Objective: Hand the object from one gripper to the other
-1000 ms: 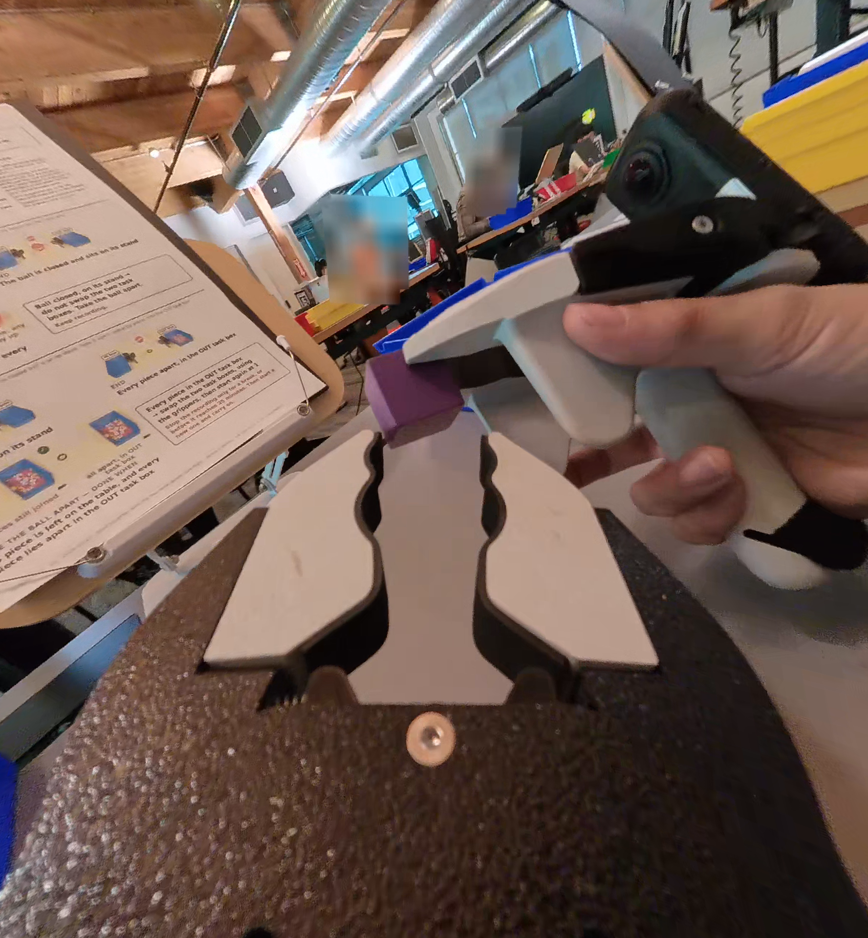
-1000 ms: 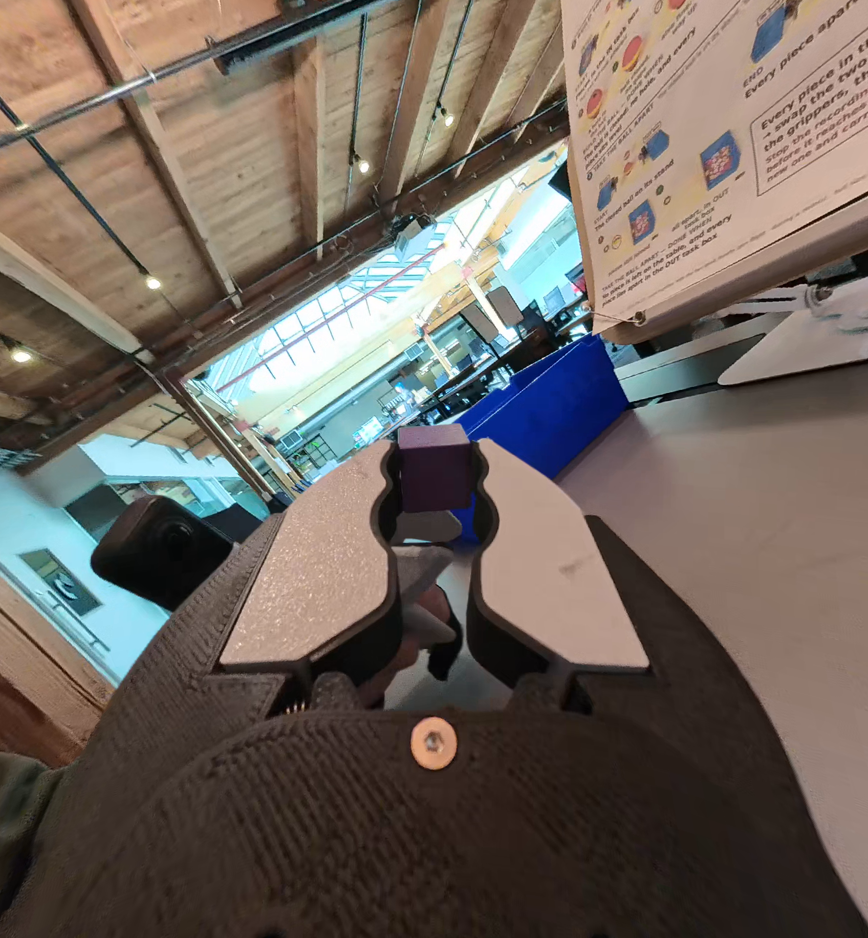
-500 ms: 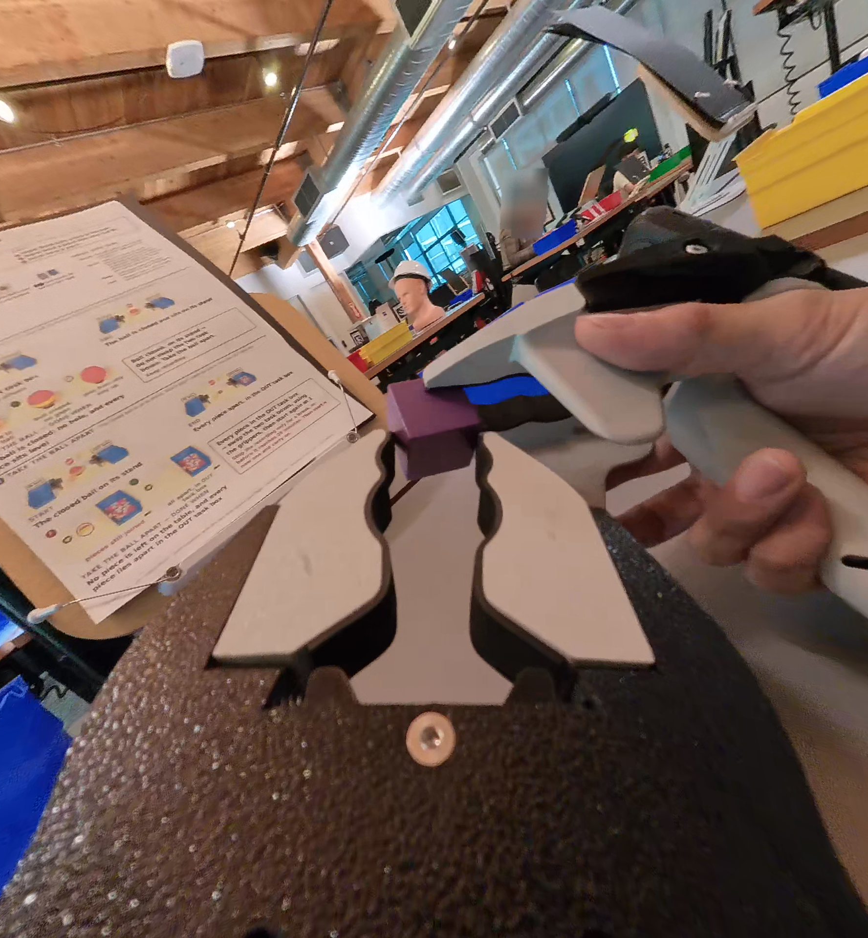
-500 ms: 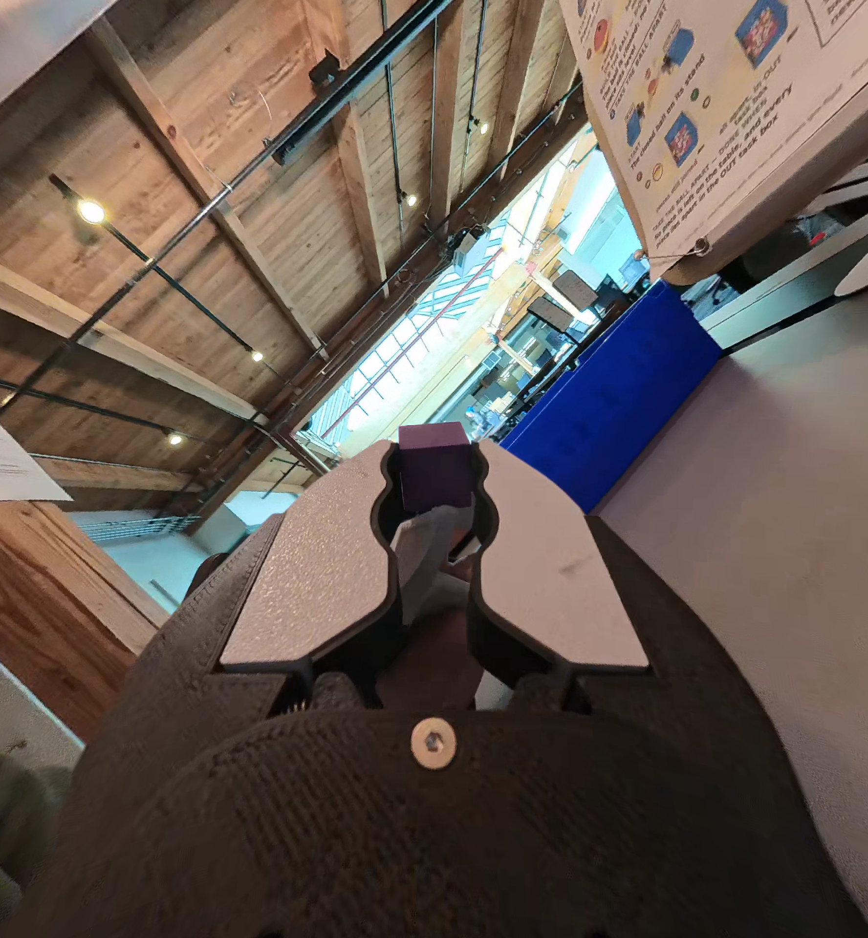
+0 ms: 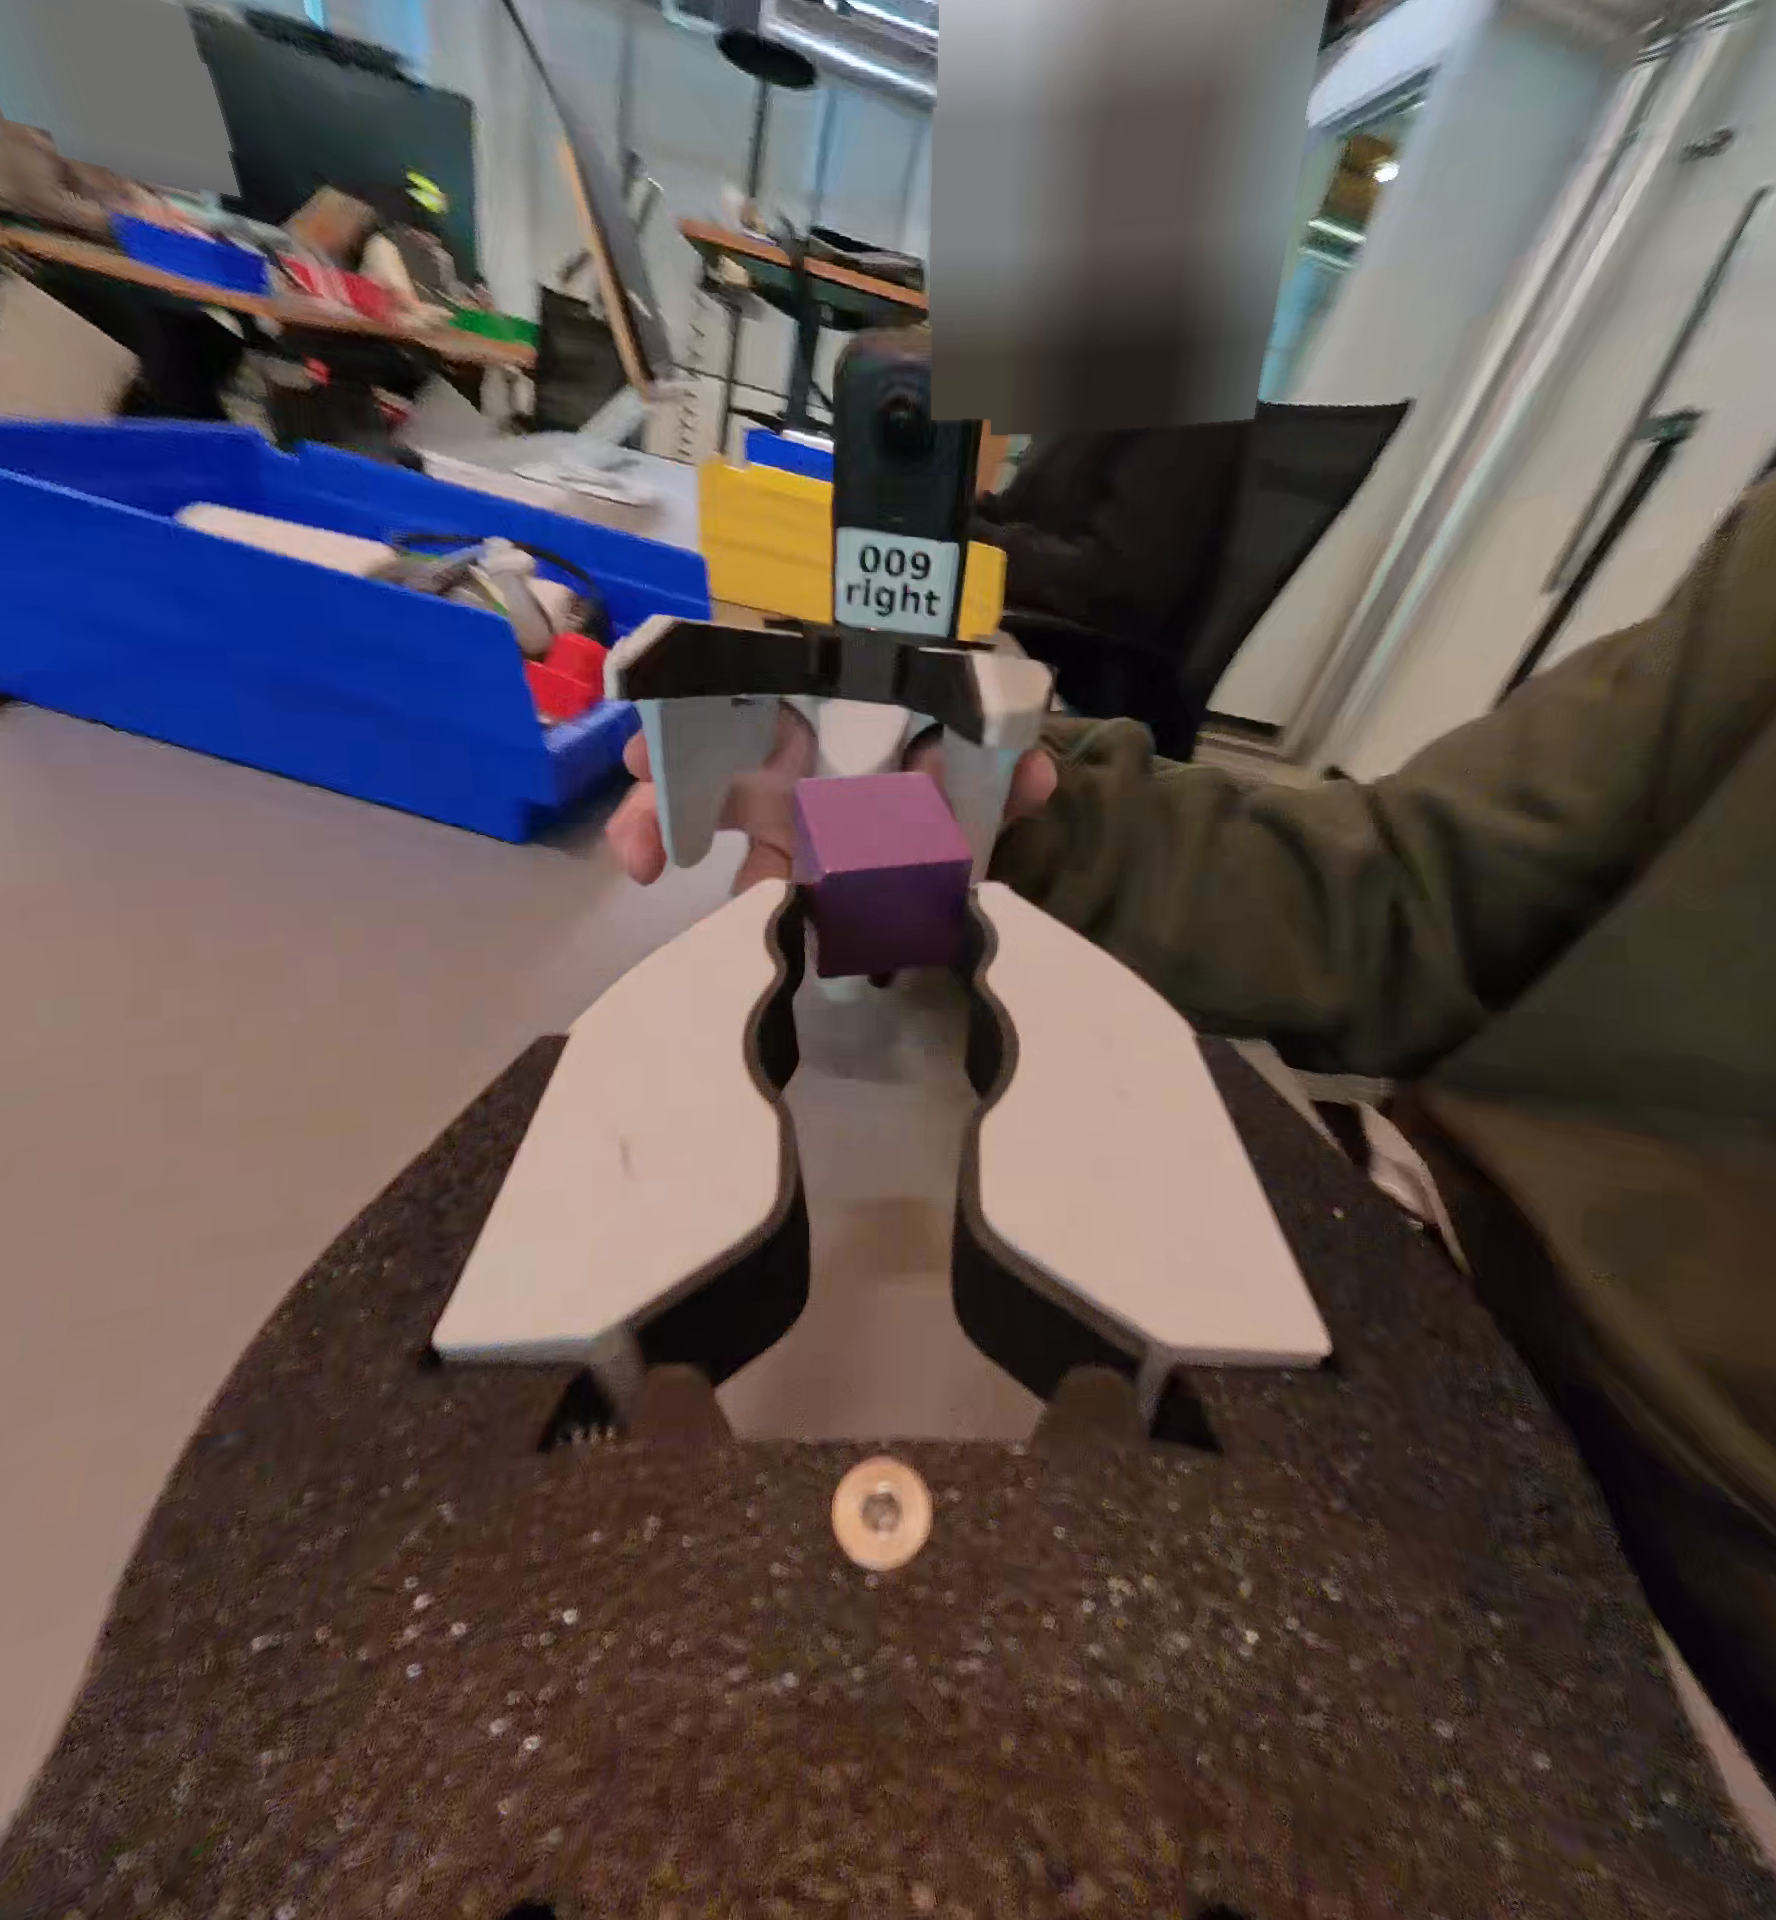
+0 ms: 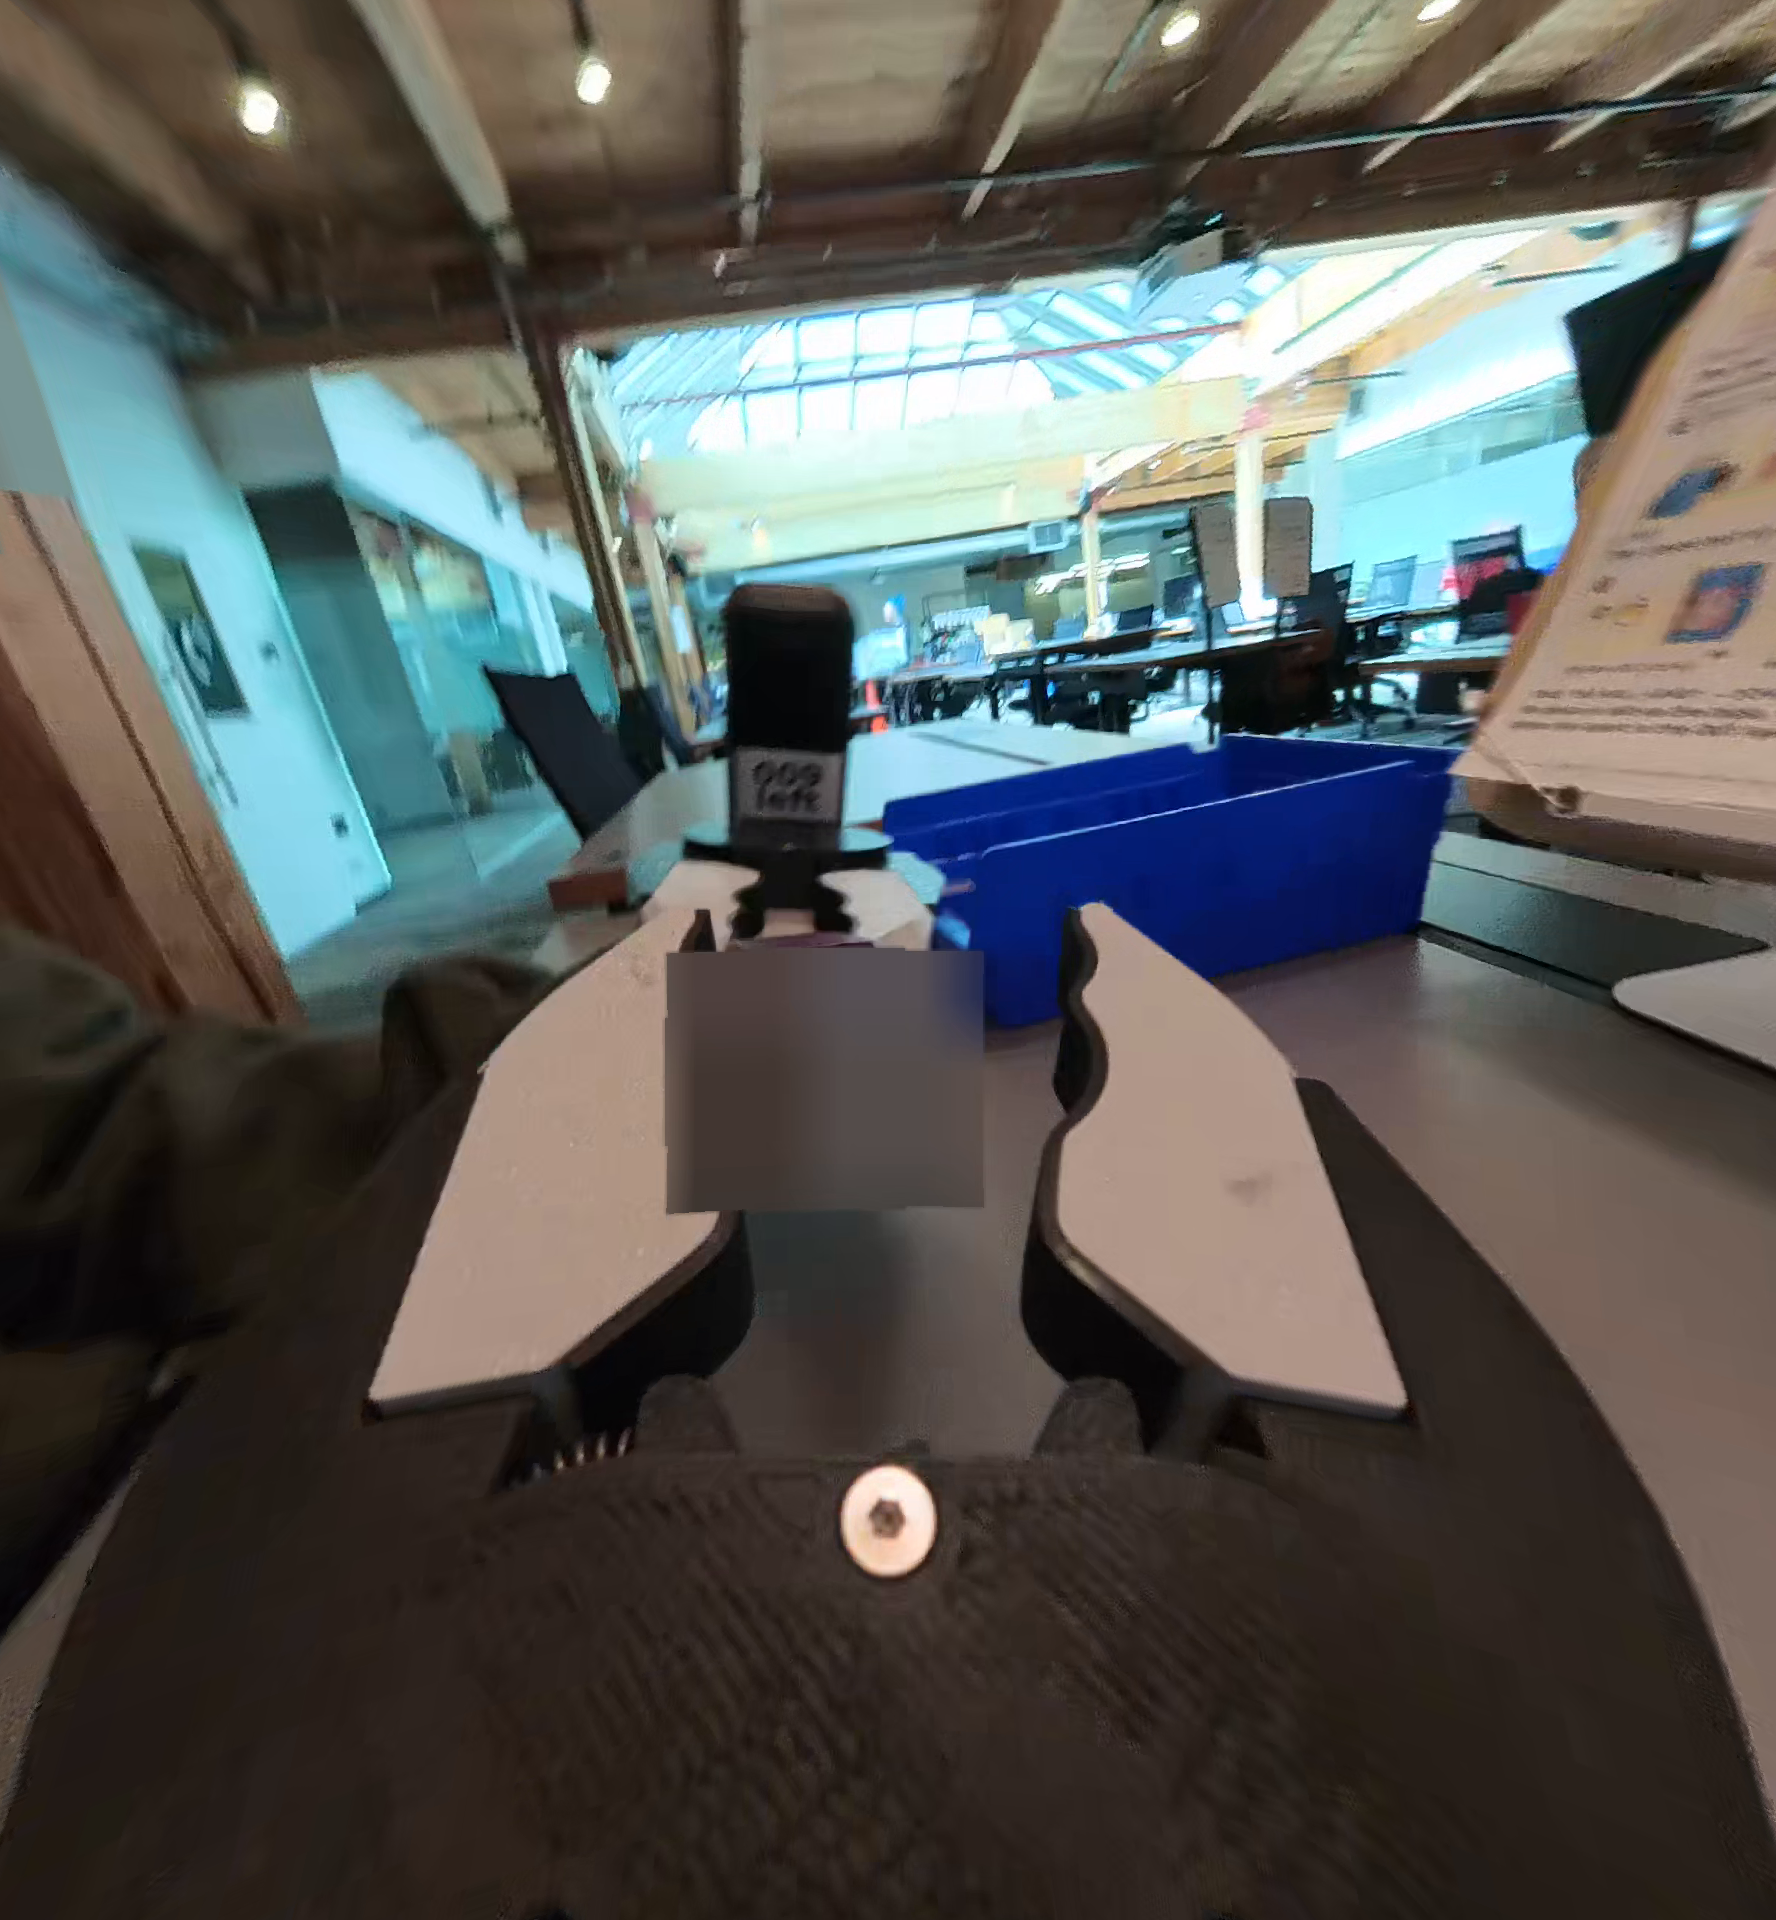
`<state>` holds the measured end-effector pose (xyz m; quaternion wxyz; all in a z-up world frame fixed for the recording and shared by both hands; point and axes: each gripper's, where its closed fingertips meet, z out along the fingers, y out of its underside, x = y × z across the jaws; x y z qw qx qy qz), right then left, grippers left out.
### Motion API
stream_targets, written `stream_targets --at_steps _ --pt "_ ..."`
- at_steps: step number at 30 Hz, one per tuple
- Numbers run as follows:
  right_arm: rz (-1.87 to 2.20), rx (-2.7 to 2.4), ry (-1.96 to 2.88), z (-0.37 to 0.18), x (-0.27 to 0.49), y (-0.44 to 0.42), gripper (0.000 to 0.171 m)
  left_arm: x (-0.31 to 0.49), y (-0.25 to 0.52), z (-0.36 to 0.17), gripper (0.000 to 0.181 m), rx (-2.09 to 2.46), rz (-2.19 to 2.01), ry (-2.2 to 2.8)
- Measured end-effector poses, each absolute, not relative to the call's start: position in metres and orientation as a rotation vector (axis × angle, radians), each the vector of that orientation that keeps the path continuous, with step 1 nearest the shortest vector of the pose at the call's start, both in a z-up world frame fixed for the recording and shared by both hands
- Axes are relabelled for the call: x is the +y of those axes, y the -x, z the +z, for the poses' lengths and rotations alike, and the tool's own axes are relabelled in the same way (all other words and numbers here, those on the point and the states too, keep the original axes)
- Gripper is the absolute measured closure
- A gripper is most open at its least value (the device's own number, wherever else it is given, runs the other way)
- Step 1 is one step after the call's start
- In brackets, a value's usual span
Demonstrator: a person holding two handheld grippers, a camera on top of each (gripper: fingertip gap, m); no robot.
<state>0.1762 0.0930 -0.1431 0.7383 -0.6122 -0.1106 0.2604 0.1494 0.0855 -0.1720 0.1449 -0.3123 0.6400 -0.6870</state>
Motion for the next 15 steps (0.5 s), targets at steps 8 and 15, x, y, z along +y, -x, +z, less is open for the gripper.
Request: stream_targets --at_steps 8,15 --pt "0.67 -0.379 1.458 -0.164 0.094 -0.145 0.142 0.079 -0.147 -0.181 0.153 1.918 -2.045 0.956" --pt "0.694 -0.099 1.486 -0.164 0.112 -0.17 0.143 0.105 -0.168 -0.173 0.151 1.651 -1.697 0.842"
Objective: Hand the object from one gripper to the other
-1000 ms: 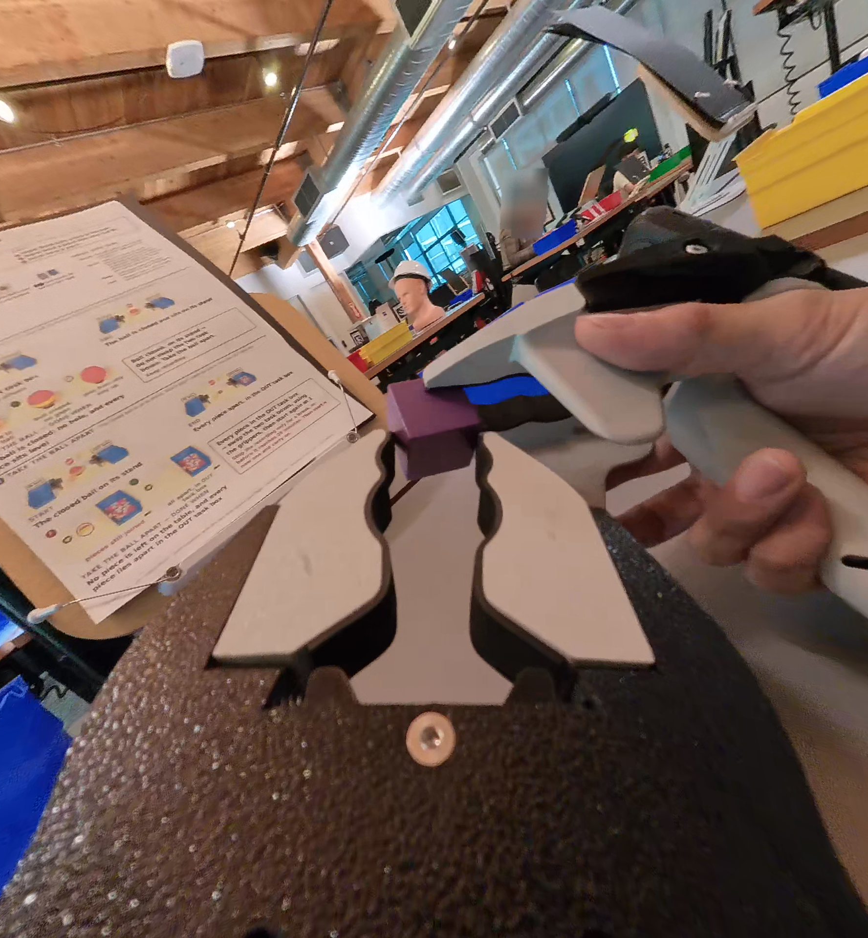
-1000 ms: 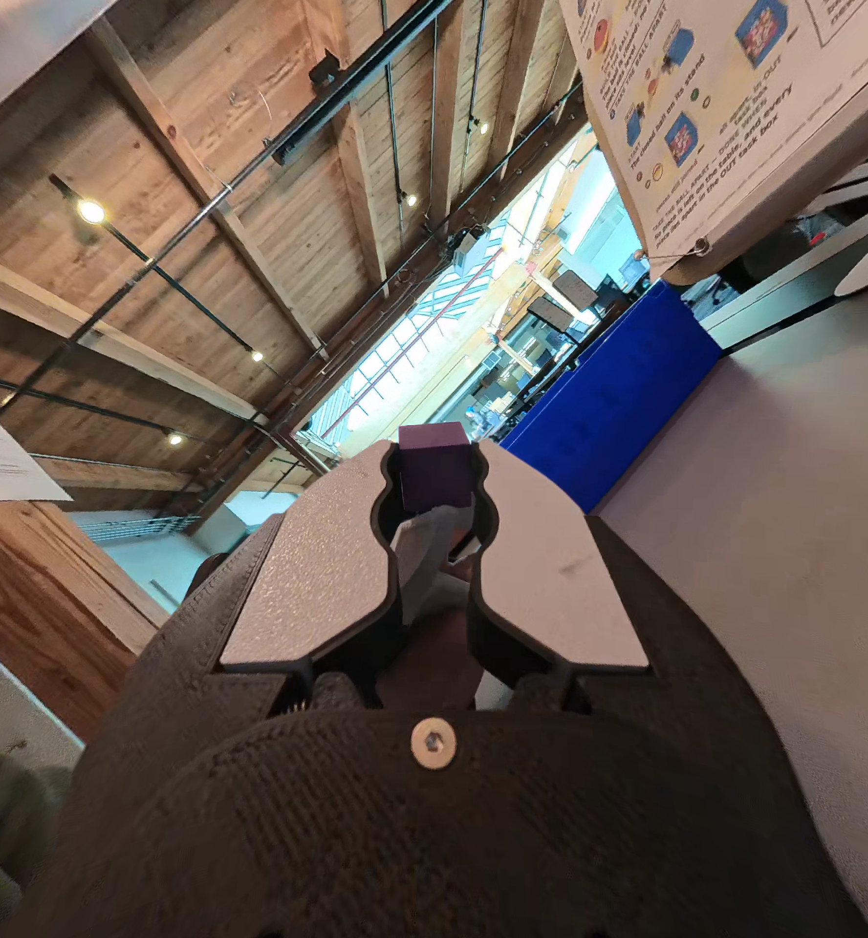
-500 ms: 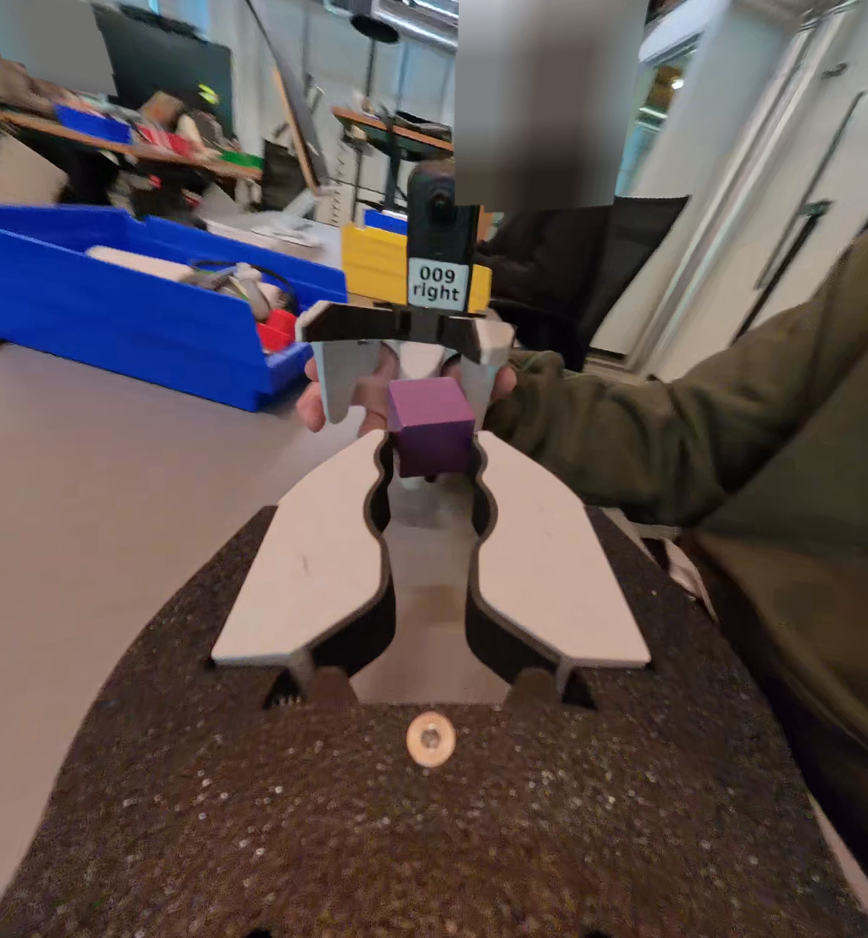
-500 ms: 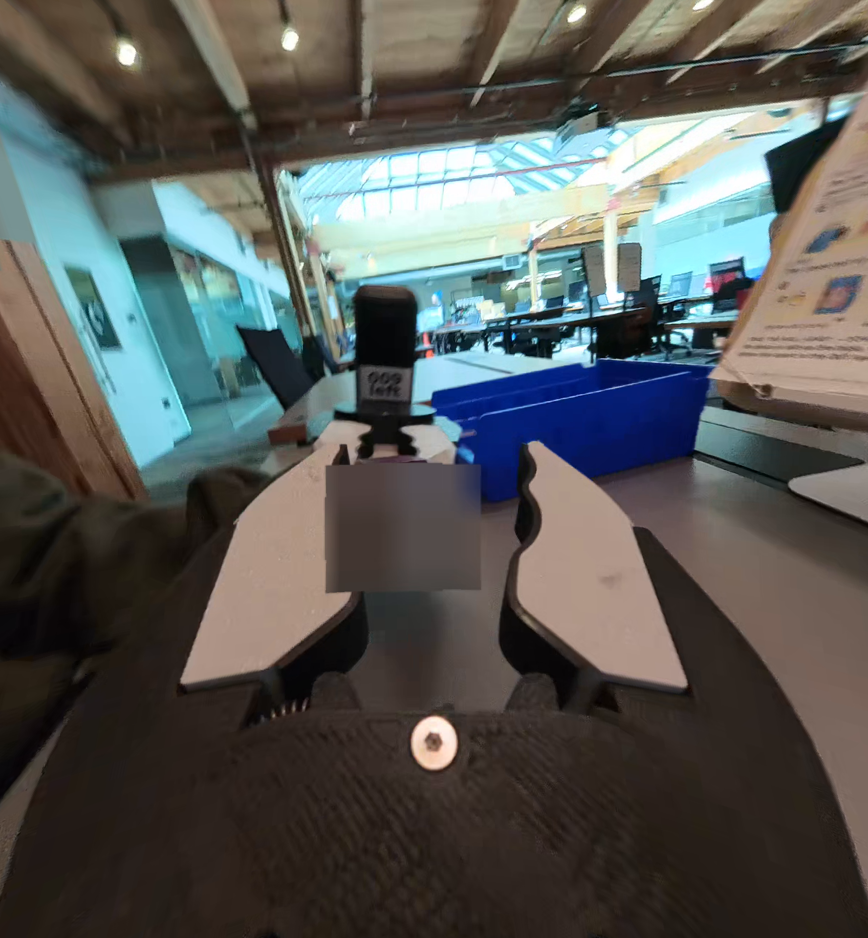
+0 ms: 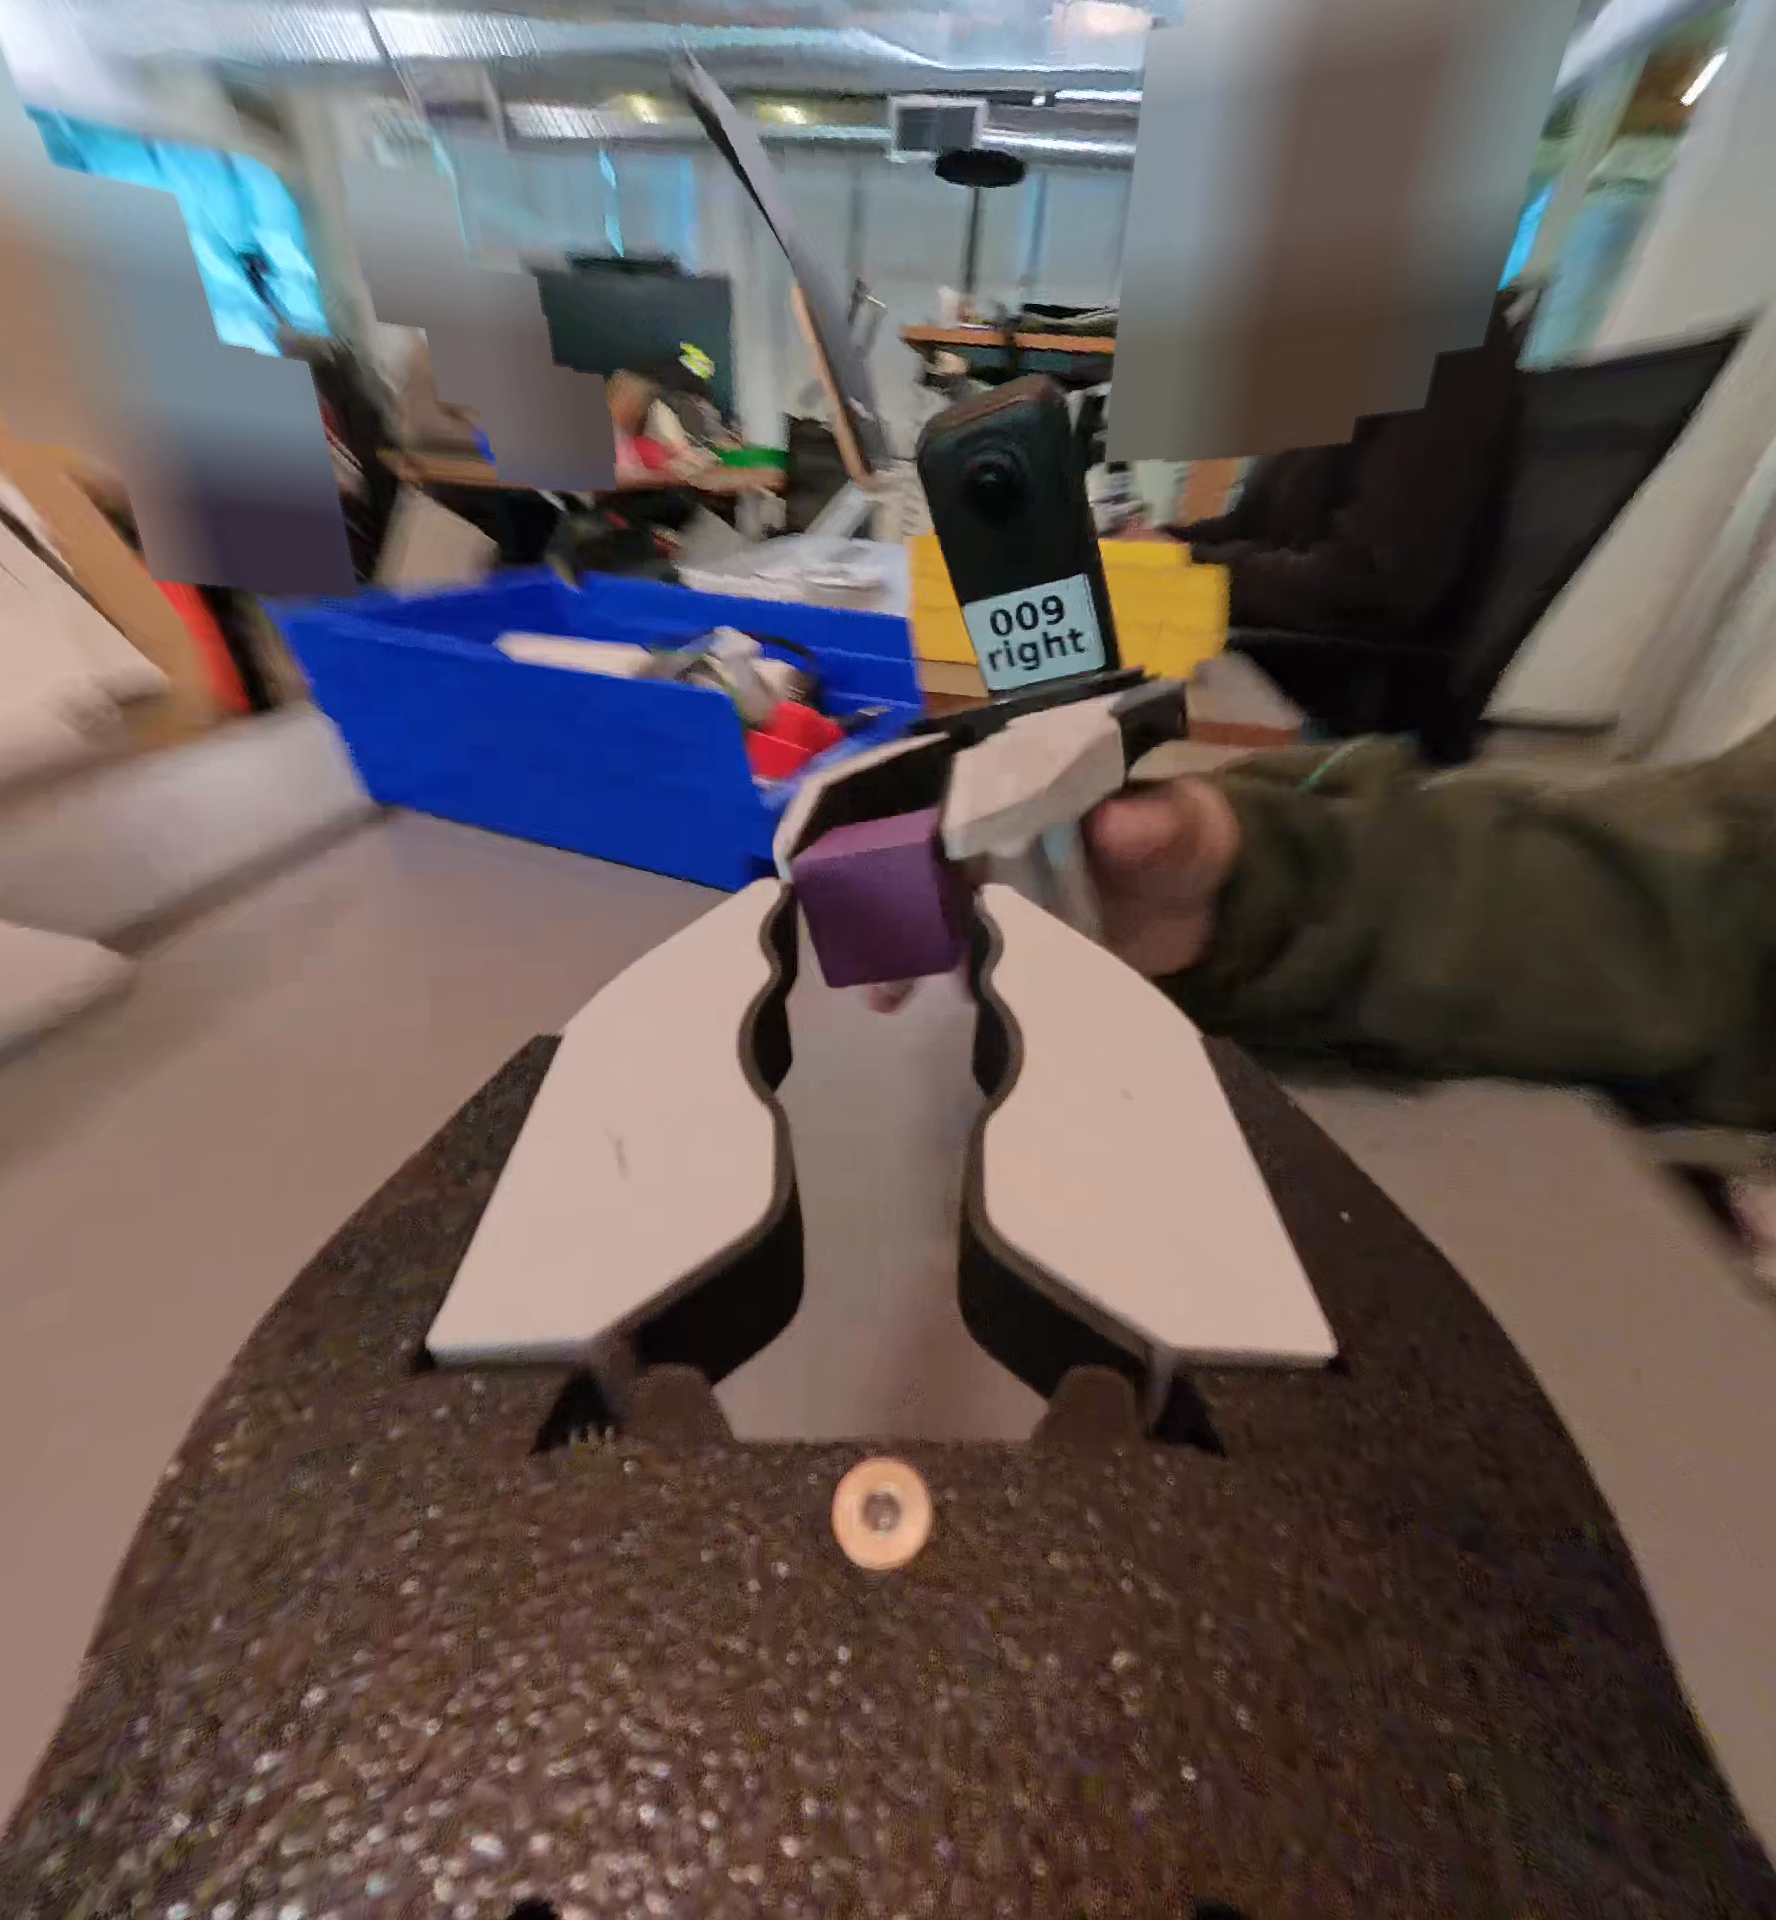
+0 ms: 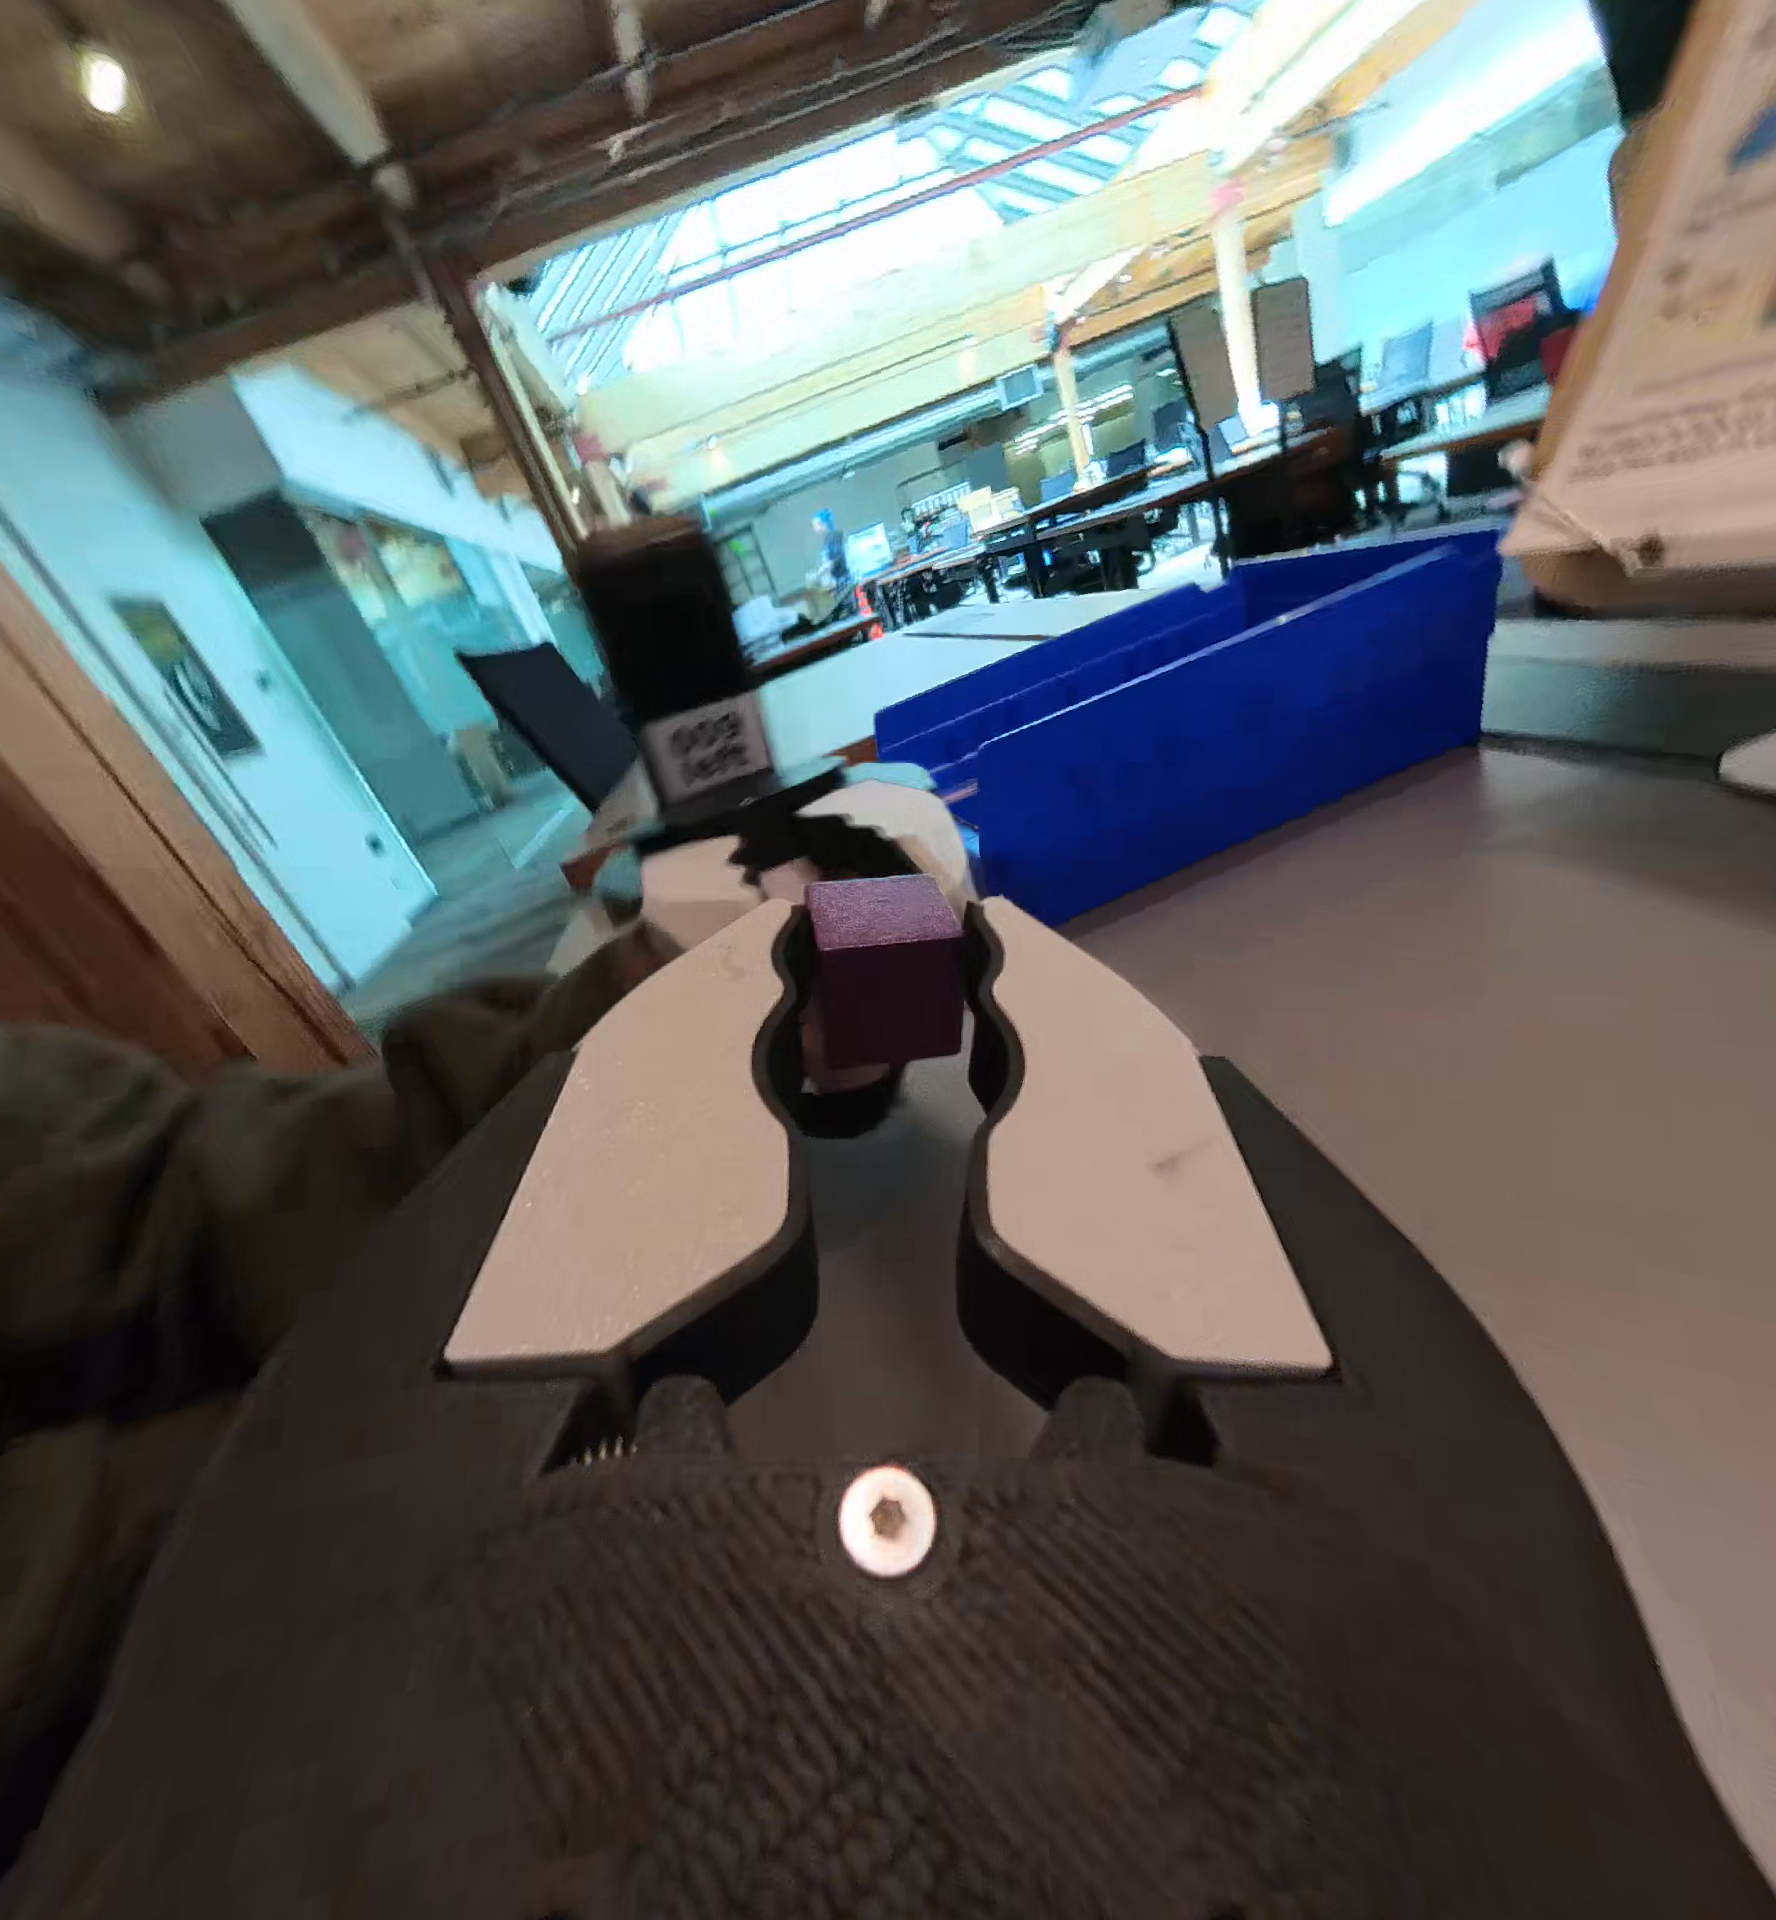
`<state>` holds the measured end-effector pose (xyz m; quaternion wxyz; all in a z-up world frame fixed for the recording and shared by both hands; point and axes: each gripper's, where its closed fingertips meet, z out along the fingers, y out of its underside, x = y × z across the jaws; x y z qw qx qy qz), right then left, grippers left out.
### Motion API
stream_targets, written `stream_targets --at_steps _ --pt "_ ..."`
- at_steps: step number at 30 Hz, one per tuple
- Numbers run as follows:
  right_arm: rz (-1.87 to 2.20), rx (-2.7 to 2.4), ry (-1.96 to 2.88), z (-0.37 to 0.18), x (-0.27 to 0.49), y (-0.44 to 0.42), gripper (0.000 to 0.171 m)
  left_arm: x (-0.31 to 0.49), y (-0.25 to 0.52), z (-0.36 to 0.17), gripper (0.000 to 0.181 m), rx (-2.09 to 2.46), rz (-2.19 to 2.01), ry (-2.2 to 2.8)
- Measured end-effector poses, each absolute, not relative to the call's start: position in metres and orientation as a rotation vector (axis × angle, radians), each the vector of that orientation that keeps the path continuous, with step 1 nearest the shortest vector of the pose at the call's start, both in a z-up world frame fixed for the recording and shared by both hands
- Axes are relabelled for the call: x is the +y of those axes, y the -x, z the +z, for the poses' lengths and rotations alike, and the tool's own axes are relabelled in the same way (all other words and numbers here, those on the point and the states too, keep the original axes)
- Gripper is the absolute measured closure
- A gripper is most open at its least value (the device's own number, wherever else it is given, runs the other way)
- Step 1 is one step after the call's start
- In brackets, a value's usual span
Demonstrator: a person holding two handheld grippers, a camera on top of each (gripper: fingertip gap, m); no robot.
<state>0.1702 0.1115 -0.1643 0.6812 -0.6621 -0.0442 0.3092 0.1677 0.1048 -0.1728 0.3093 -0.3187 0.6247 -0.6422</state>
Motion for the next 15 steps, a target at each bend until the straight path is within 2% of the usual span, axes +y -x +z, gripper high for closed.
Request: stream_targets --at_steps 4,7,10,15 --pt "1.01 0.153 1.507 -0.174 0.114 -0.178 0.144 0.104 -0.169 -0.174 0.138 1.614 -1.289 0.562" --pt "1.118 0.189 1.589 -0.188 0.111 -0.175 0.143 0.093 -0.169 -0.182 0.138 1.683 -1.234 0.483" --pt "1.201 0.163 1.615 -0.188 0.106 -0.167 0.143 0.092 -0.17 -0.193 0.147 1.747 -1.162 0.458" --pt "1.22 0.155 1.619 -0.189 0.105 -0.165 0.144 0.092 -0.169 -0.194 0.153 1.773 -1.236 0.513"
